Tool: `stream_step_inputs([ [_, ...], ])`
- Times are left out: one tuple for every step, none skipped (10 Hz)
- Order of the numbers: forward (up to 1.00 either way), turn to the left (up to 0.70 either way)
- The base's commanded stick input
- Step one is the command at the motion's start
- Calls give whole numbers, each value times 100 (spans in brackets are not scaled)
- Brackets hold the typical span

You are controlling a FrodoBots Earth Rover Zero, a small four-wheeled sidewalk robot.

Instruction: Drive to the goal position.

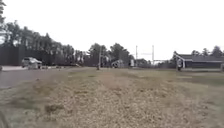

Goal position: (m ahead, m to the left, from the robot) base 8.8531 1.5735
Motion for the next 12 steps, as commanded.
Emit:
stream_step_inputs([
  [70,0],
  [70,0],
  [70,0],
  [70,0],
  [70,0],
  [70,0],
  [70,0],
  [70,0],
  [70,0],
  [70,0],
  [70,0],
  [70,0],
])
